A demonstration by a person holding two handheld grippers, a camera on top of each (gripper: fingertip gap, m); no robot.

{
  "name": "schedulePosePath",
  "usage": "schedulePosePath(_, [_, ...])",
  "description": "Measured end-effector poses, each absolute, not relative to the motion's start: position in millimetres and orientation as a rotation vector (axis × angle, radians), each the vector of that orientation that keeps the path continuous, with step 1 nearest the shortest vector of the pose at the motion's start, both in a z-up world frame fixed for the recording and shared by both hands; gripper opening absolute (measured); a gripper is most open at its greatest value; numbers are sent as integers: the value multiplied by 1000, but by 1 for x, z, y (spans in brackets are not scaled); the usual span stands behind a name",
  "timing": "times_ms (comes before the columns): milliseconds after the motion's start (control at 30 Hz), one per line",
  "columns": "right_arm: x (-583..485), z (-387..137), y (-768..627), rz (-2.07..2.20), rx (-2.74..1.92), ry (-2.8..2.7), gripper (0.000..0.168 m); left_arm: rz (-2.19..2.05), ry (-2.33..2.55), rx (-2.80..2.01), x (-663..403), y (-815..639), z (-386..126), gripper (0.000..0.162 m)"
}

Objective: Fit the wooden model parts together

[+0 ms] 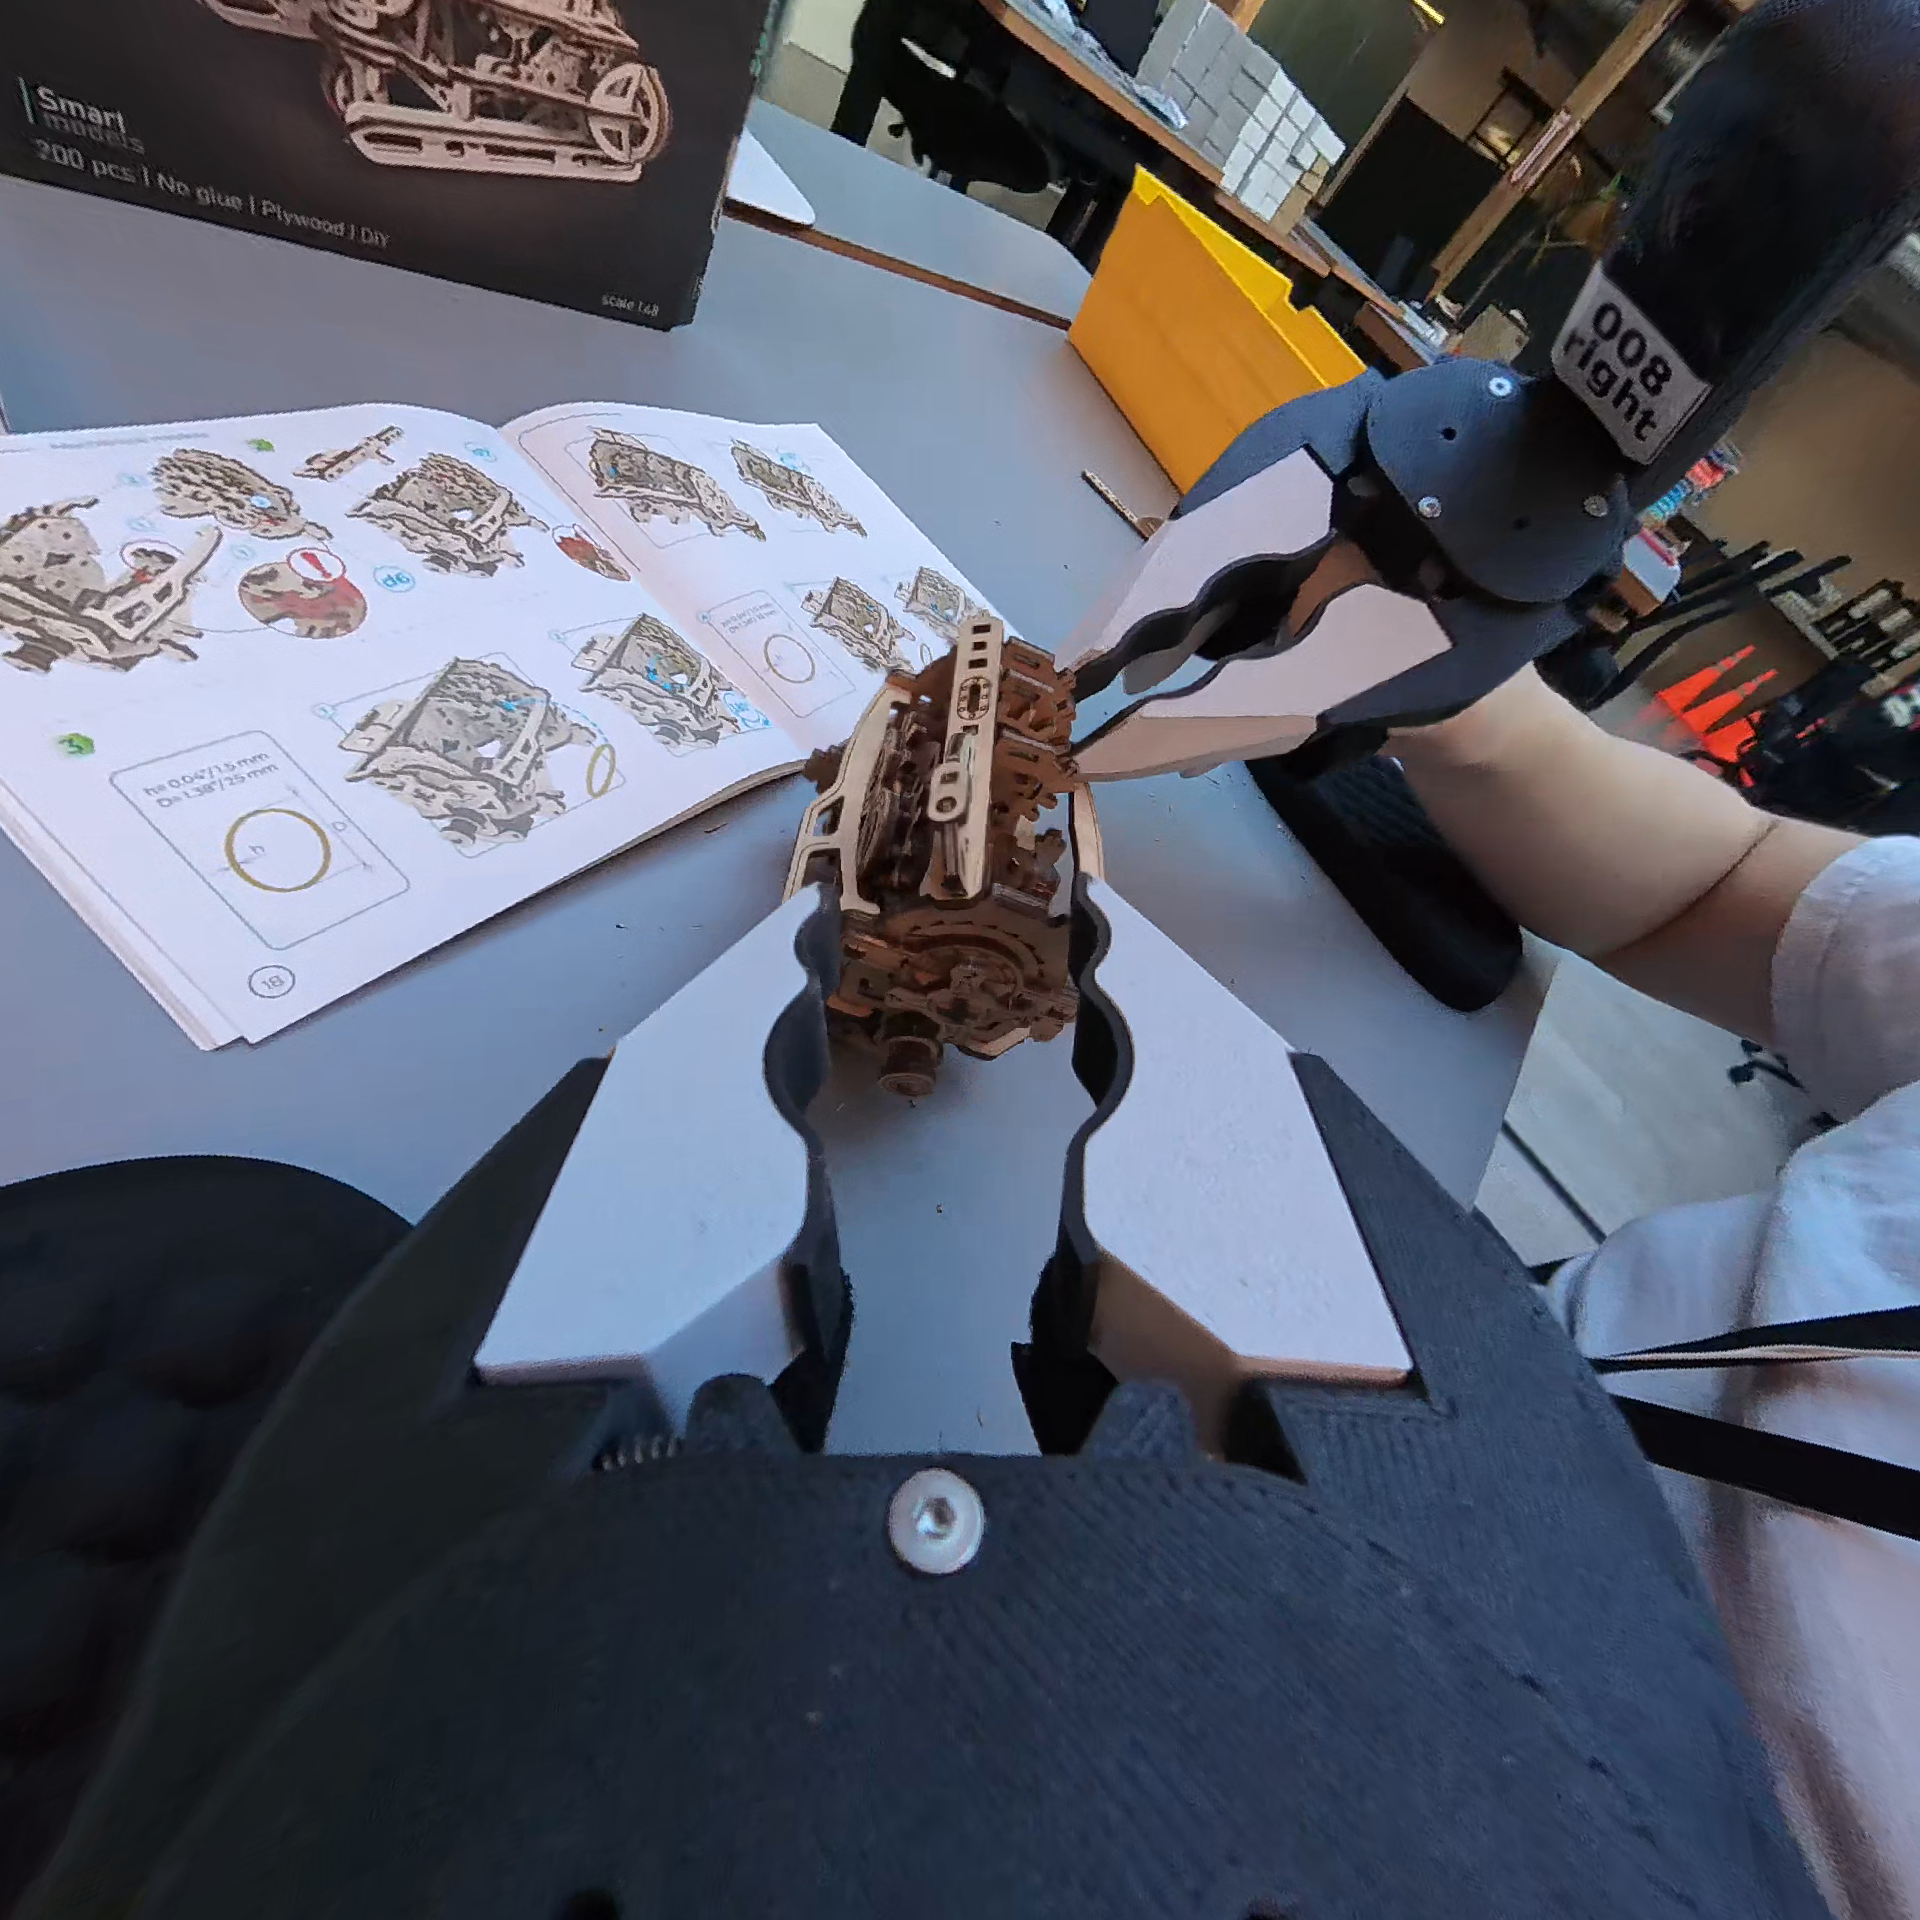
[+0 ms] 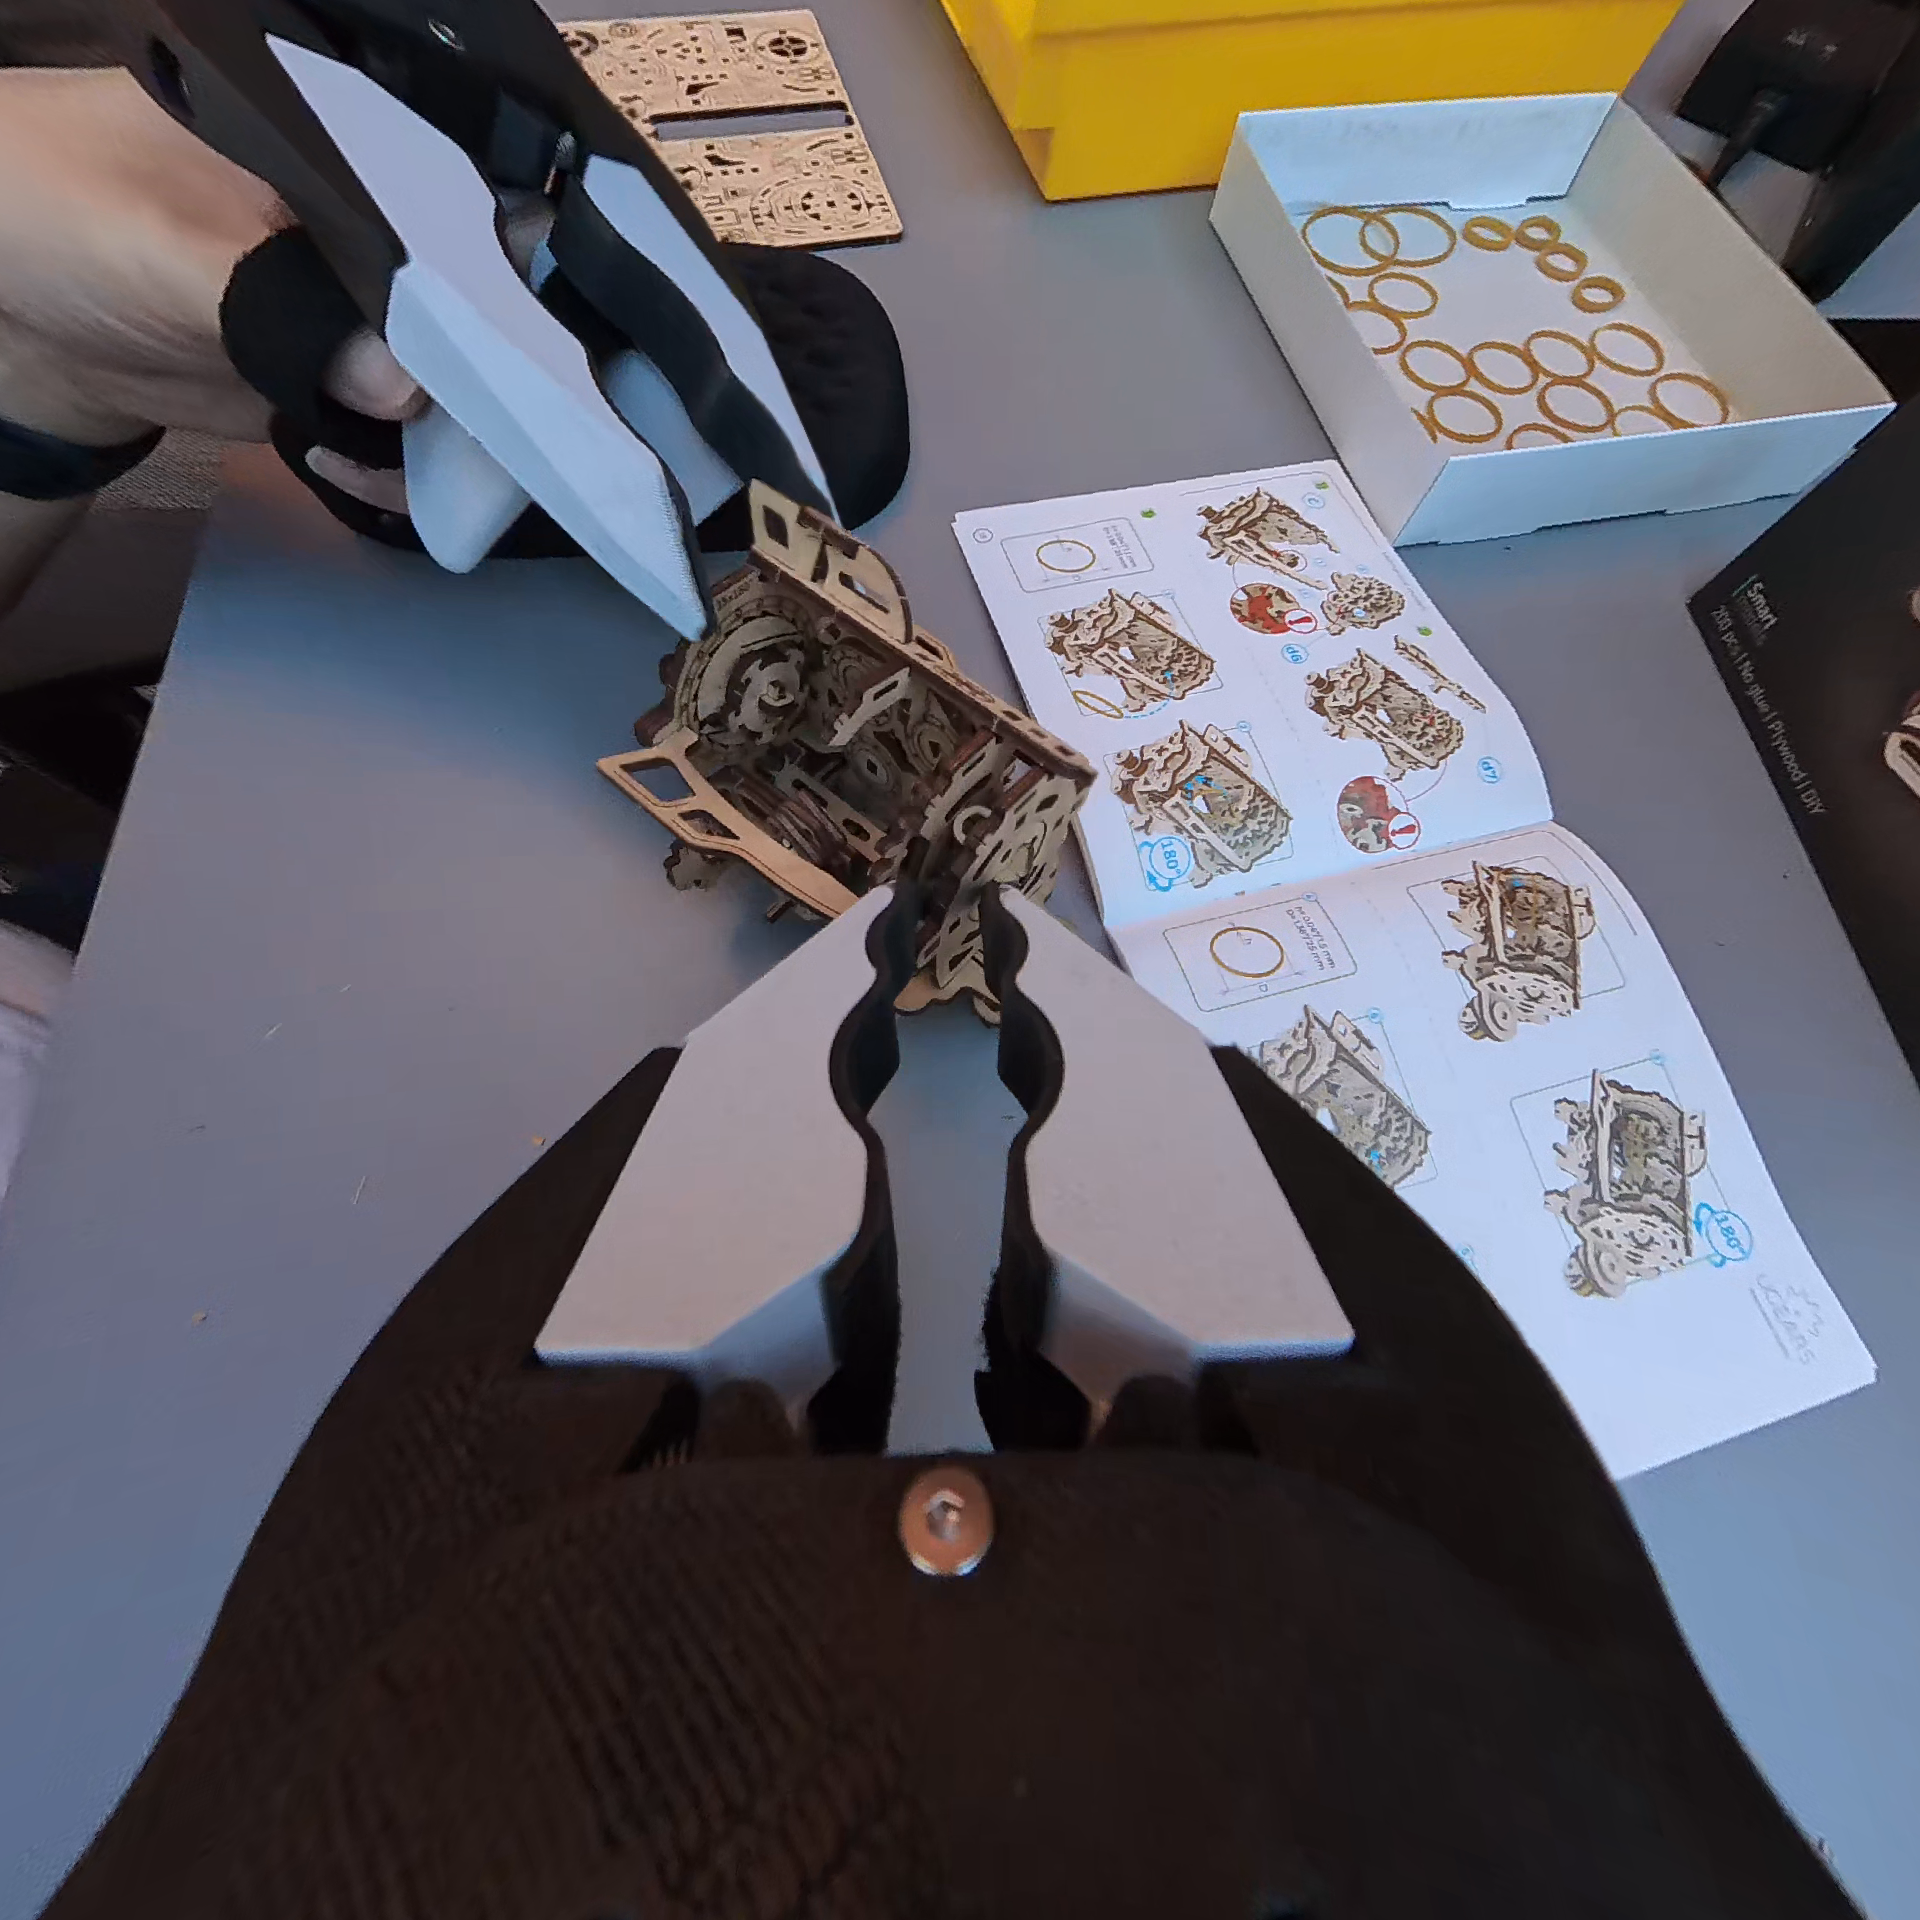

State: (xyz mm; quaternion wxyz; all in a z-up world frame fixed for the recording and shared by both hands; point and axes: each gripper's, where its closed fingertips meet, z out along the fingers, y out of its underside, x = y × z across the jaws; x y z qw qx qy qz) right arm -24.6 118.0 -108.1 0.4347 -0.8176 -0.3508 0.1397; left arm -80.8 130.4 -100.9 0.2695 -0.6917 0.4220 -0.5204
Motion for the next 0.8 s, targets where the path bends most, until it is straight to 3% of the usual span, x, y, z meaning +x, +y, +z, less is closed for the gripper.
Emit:
schedulePosePath(167, [-25,-109,113,328,-2029,-877,11,-1381,1146,-1832,-78,126,-99,47])
schedulePosePath(333, [-34,-110,99,416,-2030,-912,13,-1328,1192,-1744,-82,119,-97,24])
schedulePosePath(433, [-36,-96,94,529,-1993,-922,14,-1300,1229,-1699,-82,116,-97,23])
schedulePosePath(500, [-30,-78,101,557,-1943,-897,0,-1302,1245,-1688,-81,115,-96,22])
schedulePosePath(800, [-41,-43,112,727,-1880,-978,0,-1329,1269,-1693,-80,114,-96,20])
